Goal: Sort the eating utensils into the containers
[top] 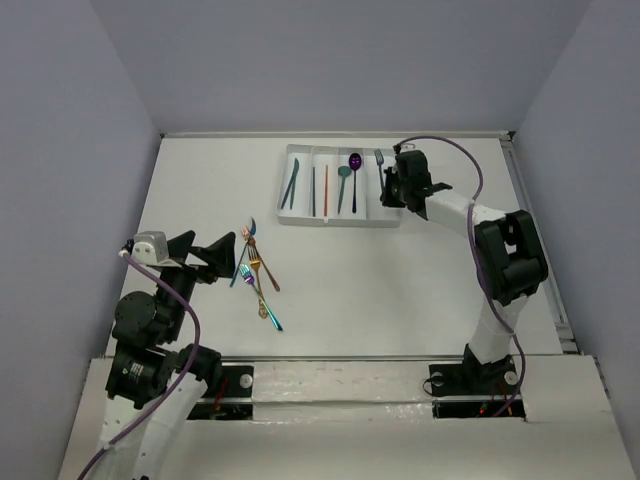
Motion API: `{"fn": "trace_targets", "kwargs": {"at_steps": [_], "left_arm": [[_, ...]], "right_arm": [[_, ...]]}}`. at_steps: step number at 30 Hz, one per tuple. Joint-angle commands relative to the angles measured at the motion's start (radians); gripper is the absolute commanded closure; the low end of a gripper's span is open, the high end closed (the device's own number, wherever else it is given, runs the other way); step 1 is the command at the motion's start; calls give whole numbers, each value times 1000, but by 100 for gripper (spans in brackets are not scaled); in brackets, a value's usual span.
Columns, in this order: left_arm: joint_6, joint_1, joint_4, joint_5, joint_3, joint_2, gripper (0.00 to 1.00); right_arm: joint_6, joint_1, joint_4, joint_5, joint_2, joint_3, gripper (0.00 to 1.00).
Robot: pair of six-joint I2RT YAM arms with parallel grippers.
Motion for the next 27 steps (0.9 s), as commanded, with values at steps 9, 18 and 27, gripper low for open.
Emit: {"fn": "trace_targets", "kwargs": {"at_steps": [9,18,27], "left_arm": [[0,5,41,13,18,6,1],[1,5,45,7,21,17,1],[0,5,47,-4,24,26,1]], "right_arm": [[-35,-19,-45,-19,23,157,37],[-23,276,62,-82,-206,-85,36],[26,675,68,-13,-217,-158,54]]}}
